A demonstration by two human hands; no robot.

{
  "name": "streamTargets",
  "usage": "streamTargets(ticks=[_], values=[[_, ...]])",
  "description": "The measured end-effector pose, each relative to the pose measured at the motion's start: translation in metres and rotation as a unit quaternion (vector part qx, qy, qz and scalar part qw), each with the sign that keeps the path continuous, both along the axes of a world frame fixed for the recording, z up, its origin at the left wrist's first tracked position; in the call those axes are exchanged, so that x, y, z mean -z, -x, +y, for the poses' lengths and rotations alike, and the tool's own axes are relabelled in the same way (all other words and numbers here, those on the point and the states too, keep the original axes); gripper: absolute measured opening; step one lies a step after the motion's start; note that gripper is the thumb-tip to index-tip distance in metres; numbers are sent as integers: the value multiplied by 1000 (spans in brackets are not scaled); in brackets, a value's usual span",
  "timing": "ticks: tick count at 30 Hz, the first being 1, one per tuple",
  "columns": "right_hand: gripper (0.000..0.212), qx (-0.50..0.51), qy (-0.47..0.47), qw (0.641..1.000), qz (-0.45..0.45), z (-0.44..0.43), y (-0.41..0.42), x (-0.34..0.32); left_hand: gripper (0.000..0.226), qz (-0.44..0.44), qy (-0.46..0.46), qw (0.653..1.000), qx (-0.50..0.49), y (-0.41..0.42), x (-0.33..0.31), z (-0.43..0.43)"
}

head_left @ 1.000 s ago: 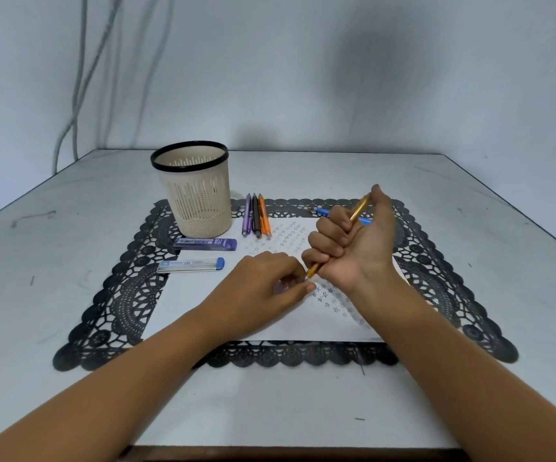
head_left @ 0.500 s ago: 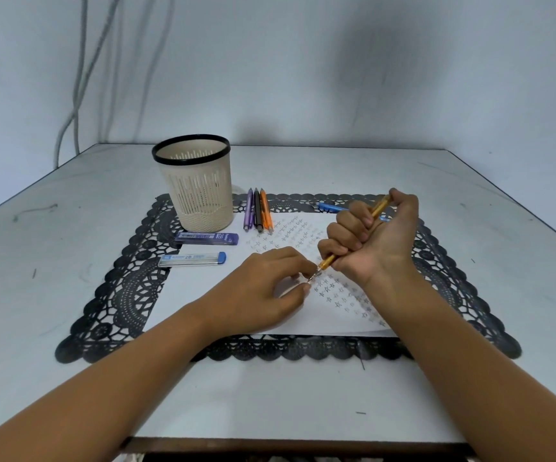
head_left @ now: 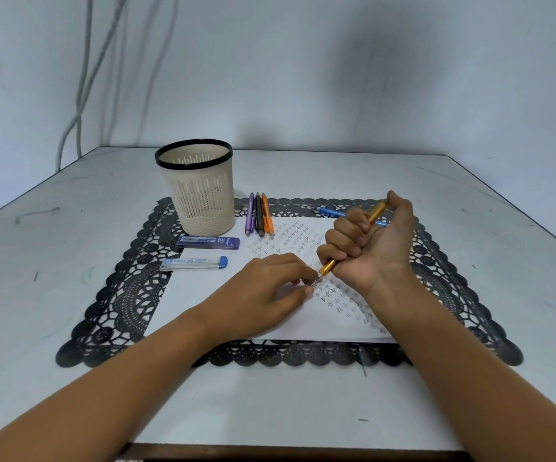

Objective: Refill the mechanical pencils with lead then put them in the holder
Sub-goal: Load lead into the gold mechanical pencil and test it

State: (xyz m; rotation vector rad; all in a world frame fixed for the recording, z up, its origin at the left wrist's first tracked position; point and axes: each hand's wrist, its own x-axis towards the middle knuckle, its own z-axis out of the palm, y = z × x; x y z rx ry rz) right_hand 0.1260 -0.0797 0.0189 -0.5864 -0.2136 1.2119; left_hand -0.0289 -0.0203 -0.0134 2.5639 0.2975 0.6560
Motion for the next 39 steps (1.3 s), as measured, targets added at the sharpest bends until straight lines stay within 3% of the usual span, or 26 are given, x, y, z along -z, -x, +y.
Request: streamTargets(ticks=[3,8,13,17,20,25,29,33,37,39], values=[[55,15,12,1000,0,2,3,-2,22,-4,10,1000,-11,0,1,1],[30,45,35,998,-1,5,8,-5,25,-10,51,998,-32,0,-1,2],[20,114,140,965,-187,4,4,-7,18,-24,59,996,-55,1,-2,2],[15,149,112,969,-163,0,0,-12,21,-33,39,994,-99,2,-3,6],[8,243,82,944,-206,1,2,-16,29,-15,33,993,-114,3,-3,8],[11,332,48,859,-387,5,5,-27,38,40,26,993,-108,4,-2,7],[17,273,-14,766,-581,20,2,-23,48,103,-22,991,-76,3,1,6],[11,198,17,638,-744,43,-8,-3,56,186,-84,976,-71,2,4,6],[8,159,14,539,-827,58,-16,16,57,203,-86,973,-72,2,5,6],[9,147,10,509,-848,63,-18,24,57,206,-89,972,-72,2,5,6]])
